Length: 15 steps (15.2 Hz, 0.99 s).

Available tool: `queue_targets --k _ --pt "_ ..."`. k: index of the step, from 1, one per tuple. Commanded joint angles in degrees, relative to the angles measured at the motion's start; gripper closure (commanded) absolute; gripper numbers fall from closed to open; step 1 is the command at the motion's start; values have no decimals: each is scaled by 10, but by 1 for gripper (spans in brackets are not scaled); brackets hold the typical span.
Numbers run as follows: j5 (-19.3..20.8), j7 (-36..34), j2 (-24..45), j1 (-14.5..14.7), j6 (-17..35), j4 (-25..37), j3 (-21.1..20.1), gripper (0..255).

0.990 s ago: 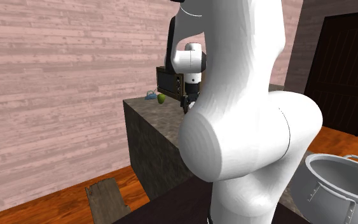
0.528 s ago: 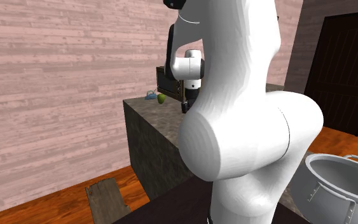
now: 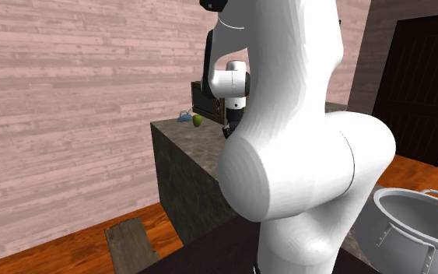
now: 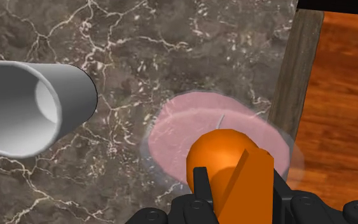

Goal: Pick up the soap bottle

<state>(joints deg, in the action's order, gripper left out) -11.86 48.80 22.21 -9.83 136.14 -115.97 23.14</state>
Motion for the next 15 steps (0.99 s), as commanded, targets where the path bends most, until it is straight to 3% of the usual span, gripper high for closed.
queue_targets --k 1,15 --pt "0 1 1 -1 1 0 0 255" --pt "41 -26 -67 14 -87 25 19 255"
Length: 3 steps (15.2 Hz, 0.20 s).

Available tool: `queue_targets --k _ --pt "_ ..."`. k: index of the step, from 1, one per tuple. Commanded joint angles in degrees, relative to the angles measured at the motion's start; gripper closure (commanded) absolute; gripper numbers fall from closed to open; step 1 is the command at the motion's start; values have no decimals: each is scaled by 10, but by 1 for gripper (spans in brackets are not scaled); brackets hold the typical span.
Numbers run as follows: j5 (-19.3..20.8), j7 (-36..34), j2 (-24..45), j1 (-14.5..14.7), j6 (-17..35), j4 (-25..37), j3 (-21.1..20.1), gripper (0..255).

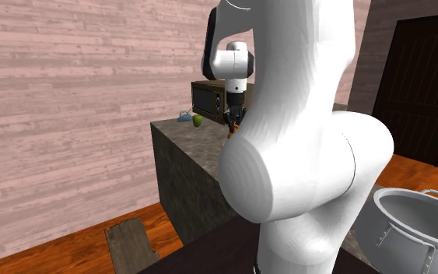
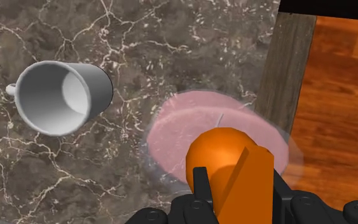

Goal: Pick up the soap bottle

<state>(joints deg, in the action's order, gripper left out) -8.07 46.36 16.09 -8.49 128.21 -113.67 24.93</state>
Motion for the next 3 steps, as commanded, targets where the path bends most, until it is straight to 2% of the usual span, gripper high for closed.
queue_targets --k 1,3 --pt "6 -3 -10 2 -14 5 2 255" --pt "7 -4 -11 2 -15 5 3 255"
